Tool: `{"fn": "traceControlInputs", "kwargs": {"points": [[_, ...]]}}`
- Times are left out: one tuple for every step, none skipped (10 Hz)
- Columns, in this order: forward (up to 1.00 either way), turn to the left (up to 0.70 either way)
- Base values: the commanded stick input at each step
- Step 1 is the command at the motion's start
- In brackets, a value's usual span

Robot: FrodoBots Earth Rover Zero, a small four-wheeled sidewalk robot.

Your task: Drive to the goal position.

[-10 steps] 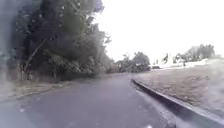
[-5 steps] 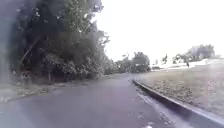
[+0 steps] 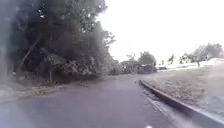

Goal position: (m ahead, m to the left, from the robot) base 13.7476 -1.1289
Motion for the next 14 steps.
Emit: {"fn": "traceControlInputs", "kwargs": {"points": [[1.0,0.0],[1.0,0.0],[1.0,0.0],[1.0,0.0],[1.0,0.0],[1.0,0.0],[1.0,0.0],[1.0,0.0],[1.0,0.0],[1.0,0.0],[1.0,0.0],[1.0,0.0],[1.0,0.0],[1.0,0.0]]}}
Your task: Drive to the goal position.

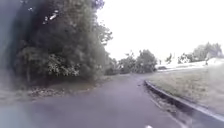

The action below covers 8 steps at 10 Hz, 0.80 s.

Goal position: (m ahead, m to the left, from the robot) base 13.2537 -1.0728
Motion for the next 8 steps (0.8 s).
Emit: {"fn": "traceControlInputs", "kwargs": {"points": [[1.0,0.0],[1.0,0.0],[1.0,0.0],[1.0,0.0],[1.0,0.0],[1.0,0.0],[1.0,0.0],[1.0,0.0]]}}
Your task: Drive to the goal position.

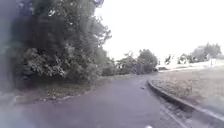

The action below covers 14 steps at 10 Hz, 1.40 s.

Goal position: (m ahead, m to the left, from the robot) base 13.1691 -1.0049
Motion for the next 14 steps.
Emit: {"fn": "traceControlInputs", "kwargs": {"points": [[1.0,0.0],[1.0,0.0],[1.0,-0.13],[1.0,-0.38],[1.0,-0.4],[1.0,0.0],[1.0,0.0],[1.0,0.0],[1.0,0.0],[1.0,0.0],[1.0,0.0],[1.0,0.0],[1.0,0.0],[1.0,0.0]]}}
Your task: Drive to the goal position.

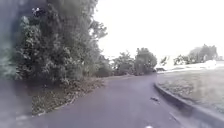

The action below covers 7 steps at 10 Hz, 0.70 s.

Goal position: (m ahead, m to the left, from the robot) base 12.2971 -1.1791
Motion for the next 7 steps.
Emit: {"fn": "traceControlInputs", "kwargs": {"points": [[1.0,0.0],[1.0,0.0],[1.0,-0.03],[1.0,-0.28],[1.0,0.0],[1.0,0.0],[1.0,0.0]]}}
